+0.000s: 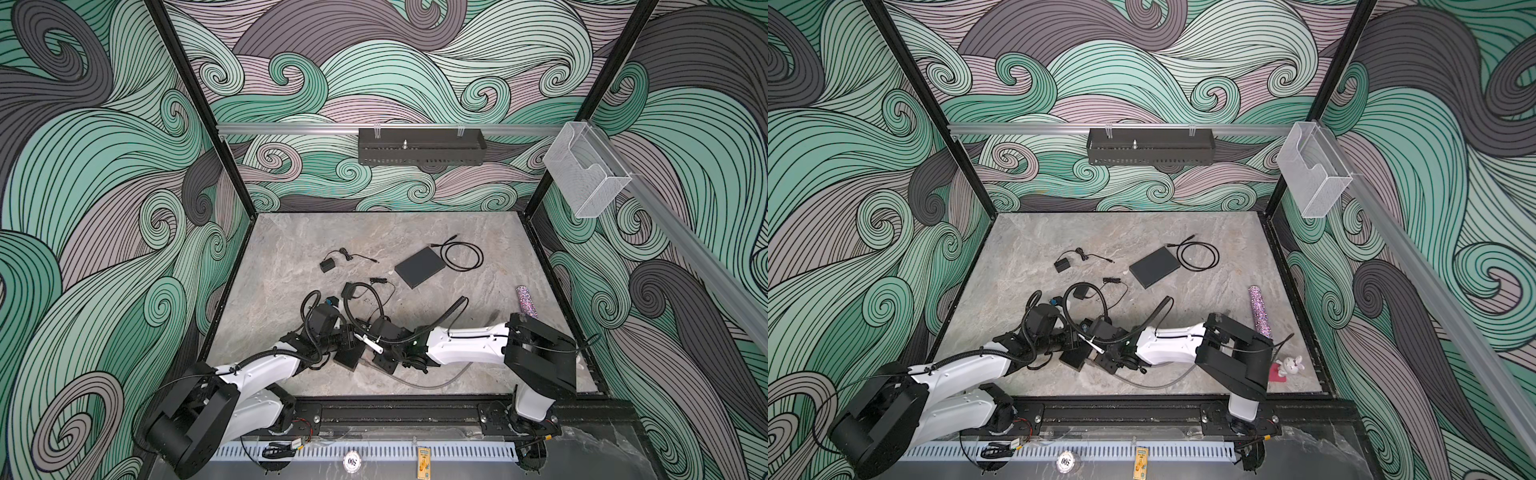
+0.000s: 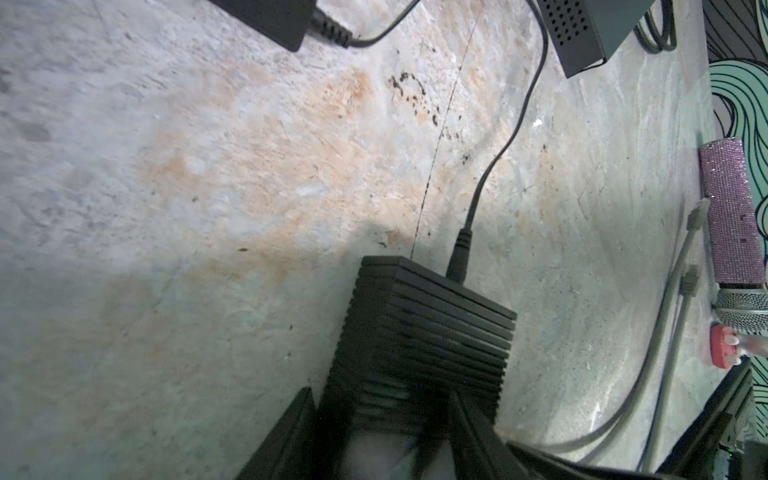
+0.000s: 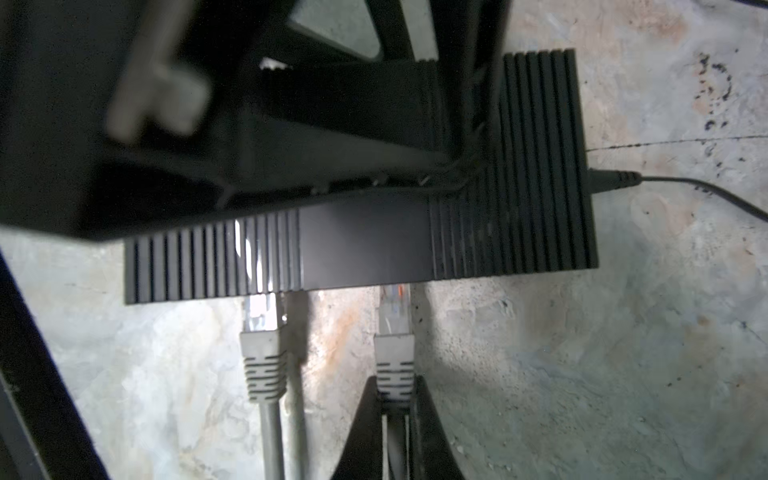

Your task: Insert the plug into the switch port

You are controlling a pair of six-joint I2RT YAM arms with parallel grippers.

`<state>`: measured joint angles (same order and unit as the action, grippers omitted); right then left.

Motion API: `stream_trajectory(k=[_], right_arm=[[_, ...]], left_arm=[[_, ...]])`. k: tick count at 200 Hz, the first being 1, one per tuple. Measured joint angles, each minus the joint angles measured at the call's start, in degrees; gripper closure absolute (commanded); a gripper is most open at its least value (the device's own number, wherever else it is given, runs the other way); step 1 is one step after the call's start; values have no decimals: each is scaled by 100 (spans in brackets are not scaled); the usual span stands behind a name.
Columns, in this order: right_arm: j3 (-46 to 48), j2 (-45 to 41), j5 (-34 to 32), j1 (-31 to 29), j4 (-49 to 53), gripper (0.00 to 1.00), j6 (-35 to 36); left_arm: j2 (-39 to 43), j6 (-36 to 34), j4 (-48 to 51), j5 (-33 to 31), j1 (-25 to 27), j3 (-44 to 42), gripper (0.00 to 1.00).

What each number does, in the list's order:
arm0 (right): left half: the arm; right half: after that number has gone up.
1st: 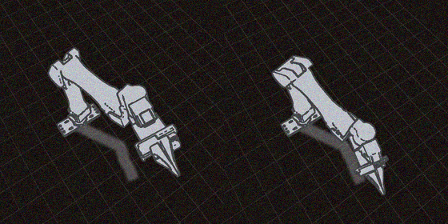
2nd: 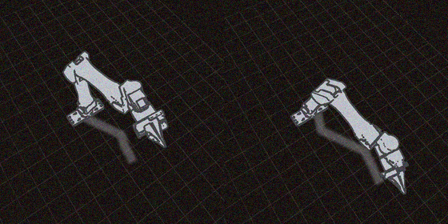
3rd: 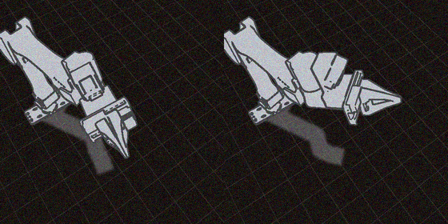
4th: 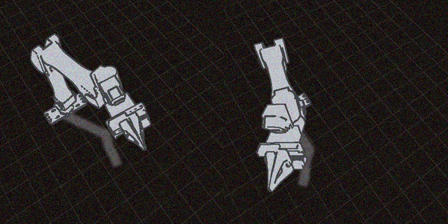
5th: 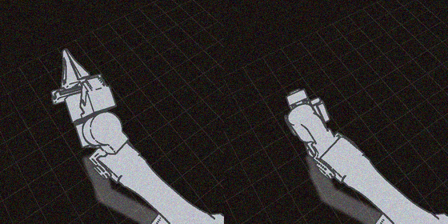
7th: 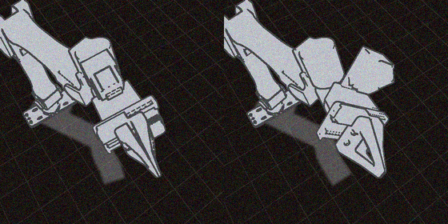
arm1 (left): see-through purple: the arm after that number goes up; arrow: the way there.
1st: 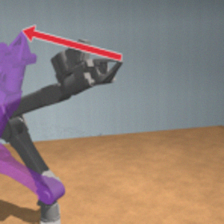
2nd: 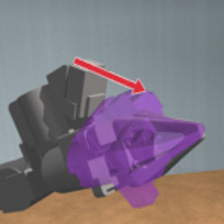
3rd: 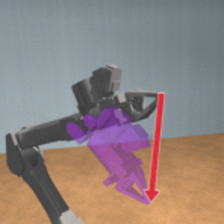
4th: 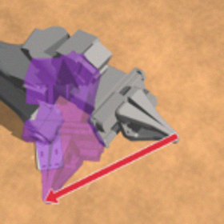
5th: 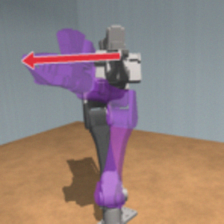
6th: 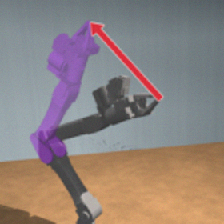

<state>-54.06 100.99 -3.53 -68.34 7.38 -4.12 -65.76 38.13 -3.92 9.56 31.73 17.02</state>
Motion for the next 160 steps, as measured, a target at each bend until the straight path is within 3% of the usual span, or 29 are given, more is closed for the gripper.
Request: stream_trajectory(k=[60,89,160], right_arm=[[20,9,-9,-46,-42,100,-214],[20,72,-61,-50,-52,100,-52],[20,105,-105,-44,-70,100,249]], left_arm=[[-2,33,2,9,0,0,51],[-2,85,-133,11,-46,-59,65],[-26,214,-651,13,-74,-306,66]])
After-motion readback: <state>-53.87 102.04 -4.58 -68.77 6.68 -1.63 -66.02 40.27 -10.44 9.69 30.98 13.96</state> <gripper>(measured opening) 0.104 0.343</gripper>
